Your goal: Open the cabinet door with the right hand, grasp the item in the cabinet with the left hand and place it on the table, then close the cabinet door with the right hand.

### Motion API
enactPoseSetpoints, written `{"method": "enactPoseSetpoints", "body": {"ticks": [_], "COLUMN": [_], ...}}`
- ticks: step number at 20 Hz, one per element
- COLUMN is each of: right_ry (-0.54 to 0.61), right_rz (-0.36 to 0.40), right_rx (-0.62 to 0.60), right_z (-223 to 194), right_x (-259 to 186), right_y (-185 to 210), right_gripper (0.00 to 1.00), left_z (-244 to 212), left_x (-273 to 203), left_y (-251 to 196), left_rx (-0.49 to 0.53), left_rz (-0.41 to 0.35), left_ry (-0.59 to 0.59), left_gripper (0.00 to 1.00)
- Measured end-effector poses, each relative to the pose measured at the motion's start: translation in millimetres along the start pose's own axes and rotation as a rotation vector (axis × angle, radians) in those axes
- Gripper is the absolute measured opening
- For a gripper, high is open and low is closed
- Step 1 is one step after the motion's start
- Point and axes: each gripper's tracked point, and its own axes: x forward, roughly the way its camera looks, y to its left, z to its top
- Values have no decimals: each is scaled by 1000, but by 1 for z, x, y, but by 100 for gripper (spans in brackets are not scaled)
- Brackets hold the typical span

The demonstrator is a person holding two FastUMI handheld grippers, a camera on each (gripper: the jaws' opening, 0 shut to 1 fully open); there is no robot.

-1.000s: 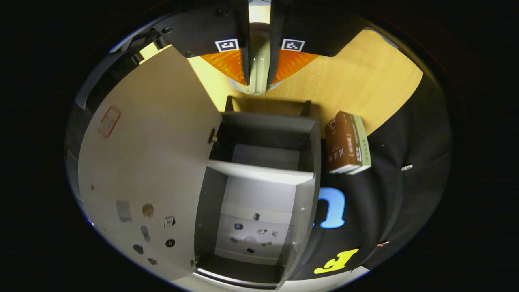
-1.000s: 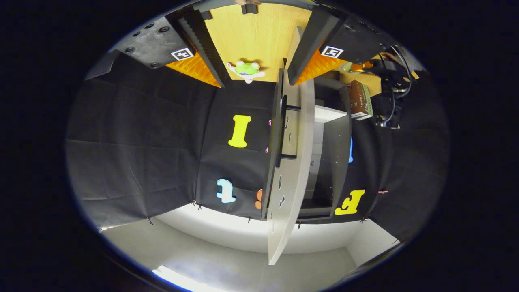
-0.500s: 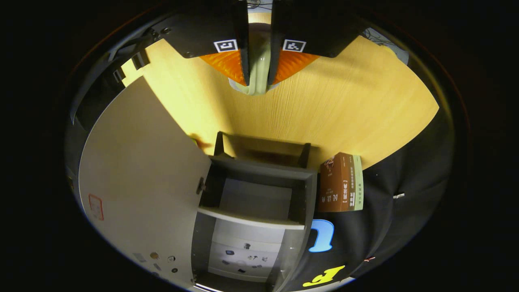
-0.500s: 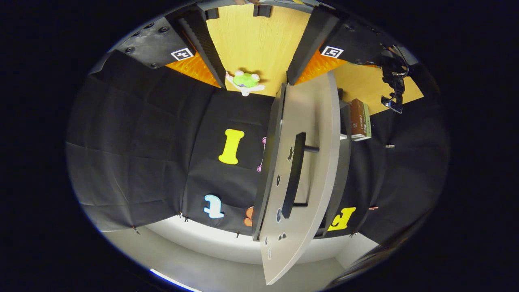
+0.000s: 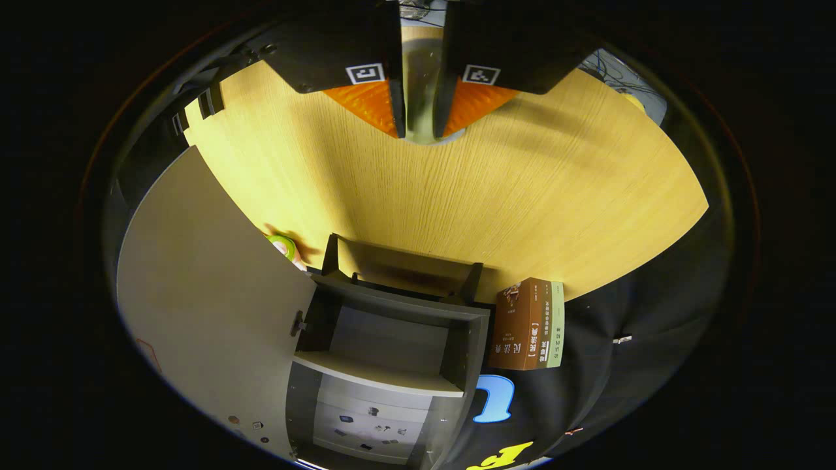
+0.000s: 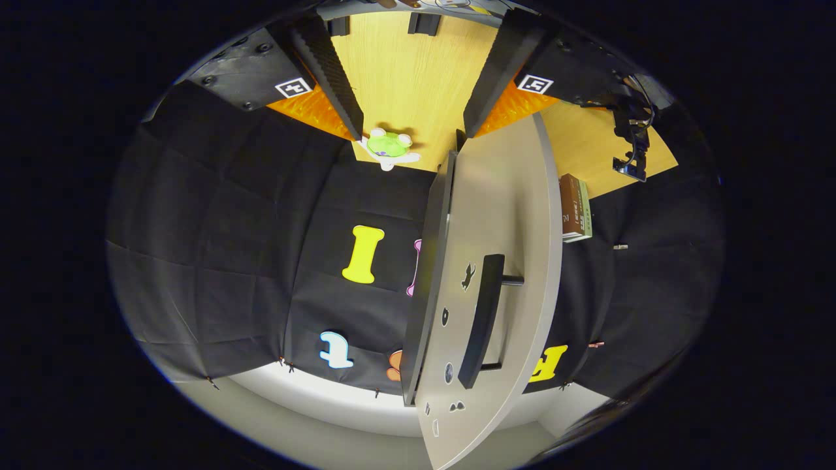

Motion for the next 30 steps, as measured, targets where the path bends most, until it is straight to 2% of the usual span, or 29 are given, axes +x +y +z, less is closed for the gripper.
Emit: {"method": "enactPoseSetpoints", "body": {"ticks": [1, 2, 3, 5, 6, 7, 8, 11, 13, 14, 15, 17, 21, 26, 27, 29, 30], "right_ry": [-1, 2, 6, 14, 17, 16, 11, -20, -56, -77, -105, -158, -216, -277, -282, -285, -286], "right_rz": [-3, -5, -3, -1, -3, -1, 4, 33, 90, 117, 135, 169, 254, 354, 364, 388, 397], "right_rx": [1, 2, 7, 14, 14, 15, 19, 43, 82, 98, 109, 136, 216, 229, 229, 221, 214], "right_z": [1, 0, -1, -4, -5, -4, -1, 17, 37, 49, 62, 86, 114, 136, 139, 139, 140], "right_x": [-1, -2, -3, -3, -3, -2, -1, -1, -1, -2, -3, -2, 7, 9, 11, 12, 12], "right_y": [-2, -4, -4, -4, -3, -3, 0, 9, 23, 27, 29, 31, 43, 62, 63, 64, 67], "right_gripper": [98, 98, 98, 98, 98, 98, 98, 98, 98, 98, 98, 98, 97, 97, 97, 95, 96], "left_z": [-3, -4, -4, 0, 3, 6, 10, 27, 48, 62, 79, 116, 187, 276, 288, 298, 300], "left_x": [0, 0, -1, -4, -5, -7, -8, -23, -45, -59, -78, -117, -200, -296, -305, -316, -320], "left_y": [0, -2, -1, -2, -3, -4, -5, -7, 0, 3, 5, 18, 36, 0, -7, -20, -22], "left_rx": [-7, -9, -3, 27, 45, 63, 76, 92, 101, 101, 97, 106, 174, 217, 222, 205, 200], "left_rz": [-3, -1, 6, 7, 4, 1, -3, -28, -39, -52, -66, -73, -2, -12, -23, -74, -97], "left_ry": [10, 16, 15, 4, 0, 0, -3, -23, -49, -73, -100, -157, -285, -557, -603, -656, -666], "left_gripper": [41, 36, 41, 45, 41, 57, 67, 72, 72, 77, 72, 72, 72, 72, 67, 67, 72]}}
